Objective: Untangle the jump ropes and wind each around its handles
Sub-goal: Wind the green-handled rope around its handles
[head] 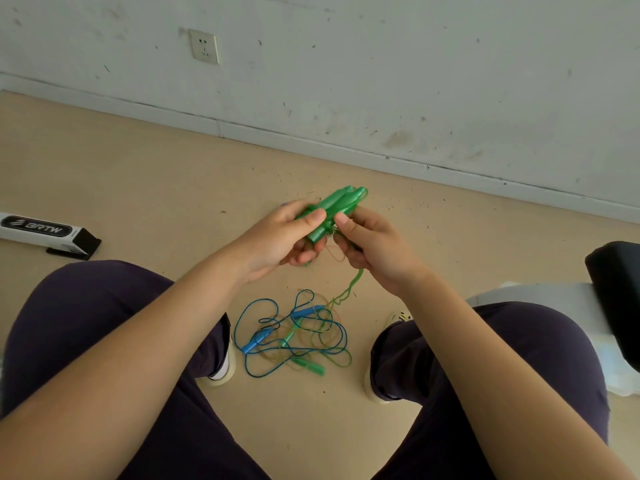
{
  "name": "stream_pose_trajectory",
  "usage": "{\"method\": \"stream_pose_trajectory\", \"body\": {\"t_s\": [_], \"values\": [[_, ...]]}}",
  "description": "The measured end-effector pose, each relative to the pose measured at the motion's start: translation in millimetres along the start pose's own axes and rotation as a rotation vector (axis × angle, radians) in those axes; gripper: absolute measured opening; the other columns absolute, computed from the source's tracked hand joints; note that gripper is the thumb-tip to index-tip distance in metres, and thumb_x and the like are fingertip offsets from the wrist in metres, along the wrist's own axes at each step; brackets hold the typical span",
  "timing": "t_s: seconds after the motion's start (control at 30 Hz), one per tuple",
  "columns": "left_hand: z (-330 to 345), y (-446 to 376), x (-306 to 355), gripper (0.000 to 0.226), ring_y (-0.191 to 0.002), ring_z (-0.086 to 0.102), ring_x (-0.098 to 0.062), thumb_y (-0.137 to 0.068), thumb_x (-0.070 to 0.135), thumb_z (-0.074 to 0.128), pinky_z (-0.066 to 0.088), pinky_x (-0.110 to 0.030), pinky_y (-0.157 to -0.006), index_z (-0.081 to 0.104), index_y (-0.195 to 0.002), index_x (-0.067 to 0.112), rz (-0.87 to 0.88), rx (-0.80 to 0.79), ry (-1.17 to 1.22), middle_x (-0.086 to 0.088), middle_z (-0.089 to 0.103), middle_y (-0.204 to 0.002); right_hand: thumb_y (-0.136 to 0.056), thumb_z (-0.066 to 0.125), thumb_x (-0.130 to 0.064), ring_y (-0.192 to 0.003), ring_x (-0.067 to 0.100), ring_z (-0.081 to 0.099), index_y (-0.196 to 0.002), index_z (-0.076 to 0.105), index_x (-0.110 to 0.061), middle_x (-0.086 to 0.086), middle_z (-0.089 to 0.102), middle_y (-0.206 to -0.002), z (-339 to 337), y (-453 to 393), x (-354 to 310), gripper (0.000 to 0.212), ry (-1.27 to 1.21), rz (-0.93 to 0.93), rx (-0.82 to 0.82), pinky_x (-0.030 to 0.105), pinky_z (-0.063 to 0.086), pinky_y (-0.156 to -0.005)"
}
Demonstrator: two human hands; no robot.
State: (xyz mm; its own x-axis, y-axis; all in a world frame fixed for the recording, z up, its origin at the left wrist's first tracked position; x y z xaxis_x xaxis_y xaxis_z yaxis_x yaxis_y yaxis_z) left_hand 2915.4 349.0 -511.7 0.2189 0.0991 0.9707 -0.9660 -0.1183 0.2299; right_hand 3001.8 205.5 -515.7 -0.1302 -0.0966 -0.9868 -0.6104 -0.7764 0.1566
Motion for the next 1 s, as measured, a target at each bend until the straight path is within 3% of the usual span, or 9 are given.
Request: {"method": "stream_pose_trajectory", "body": {"t_s": [0.2, 0.33, 0.47, 0.7, 0.9, 1.0], "values": [[1.5, 4.3, 2.0, 0.021, -0.045, 0.040, -0.013, -0.098, 0.027, 0.059, 0.029, -0.023, -0.043, 0.052, -0.117, 0.021, 0.076, 0.019, -0.100, -0.003, 0.056, -0.068, -0.104, 0.045, -0.024, -0.041, 0.003, 0.036, -0.106, 0.060, -0.007, 0.008, 0.044, -0.068, 2.0, 0.2, -1.5, 0.023, 0.033, 0.010, 0.000, 0.016, 0.025, -0.040], [3.3, 4.5, 3.0, 0.023, -0.041, 0.037, -0.008, -0.100, 0.018, 0.058, 0.029, -0.018, -0.040, 0.047, -0.113, 0.003, 0.139, 0.117, -0.140, -0.013, 0.050, -0.071, -0.102, 0.045, -0.039, -0.043, 0.009, 0.025, -0.092, 0.064, -0.013, 0.002, 0.040, -0.056, 7.0, -1.3, -2.7, 0.033, 0.088, 0.090, 0.023, 0.021, 0.020, -0.041], [7.1, 5.8, 6.8, 0.020, -0.040, 0.040, -0.005, -0.100, 0.018, 0.057, 0.031, -0.016, -0.040, 0.049, -0.112, 0.004, 0.178, 0.112, -0.180, -0.012, 0.051, -0.068, -0.101, 0.043, -0.047, -0.042, 0.009, 0.024, -0.074, 0.053, -0.011, -0.008, 0.035, -0.047, 8.4, -1.8, -7.0, 0.046, 0.192, 0.102, 0.067, 0.022, 0.019, -0.042], [5.8, 6.4, 4.7, 0.027, -0.042, 0.036, -0.012, -0.099, 0.026, 0.058, 0.028, -0.020, -0.040, 0.054, -0.120, 0.009, 0.161, 0.101, -0.146, -0.006, 0.057, -0.067, -0.098, 0.046, -0.052, -0.040, 0.009, 0.022, -0.063, 0.041, -0.015, -0.010, 0.031, -0.044, 10.2, 0.1, -10.7, 0.051, 0.231, 0.105, 0.123, 0.022, 0.019, -0.041], [-8.8, -2.5, -3.2, 0.021, -0.041, 0.034, -0.009, -0.101, 0.028, 0.055, 0.025, -0.019, -0.039, 0.052, -0.115, 0.012, 0.018, 0.178, -0.171, -0.007, 0.051, -0.069, -0.101, 0.052, -0.035, -0.042, 0.009, 0.022, -0.063, 0.043, -0.016, -0.012, 0.032, -0.045, 5.5, 3.0, -6.7, 0.044, 0.222, 0.109, 0.074, 0.021, 0.019, -0.041], [-15.1, -3.1, -6.2, 0.014, -0.041, 0.031, -0.010, -0.101, 0.028, 0.055, 0.022, -0.020, -0.039, 0.051, -0.110, 0.019, -0.078, 0.087, -0.216, -0.005, 0.051, -0.067, -0.100, 0.055, -0.017, -0.038, 0.001, 0.040, -0.072, 0.055, -0.009, -0.015, 0.047, -0.041, 2.6, 8.3, -14.2, 0.029, 0.365, 0.039, 0.043, 0.011, 0.030, -0.043]]}}
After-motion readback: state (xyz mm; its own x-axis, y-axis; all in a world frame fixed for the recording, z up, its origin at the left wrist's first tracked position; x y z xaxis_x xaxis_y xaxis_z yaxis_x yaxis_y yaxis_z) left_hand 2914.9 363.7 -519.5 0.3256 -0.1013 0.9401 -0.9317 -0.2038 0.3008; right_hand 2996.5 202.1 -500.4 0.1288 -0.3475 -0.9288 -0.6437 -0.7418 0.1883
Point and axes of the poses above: each hand's wrist, its own y-axis away from the middle knuckle, its own z-axis out of the palm, x = y × z, the point moved 2 cm from there along -y, towards the middle knuckle
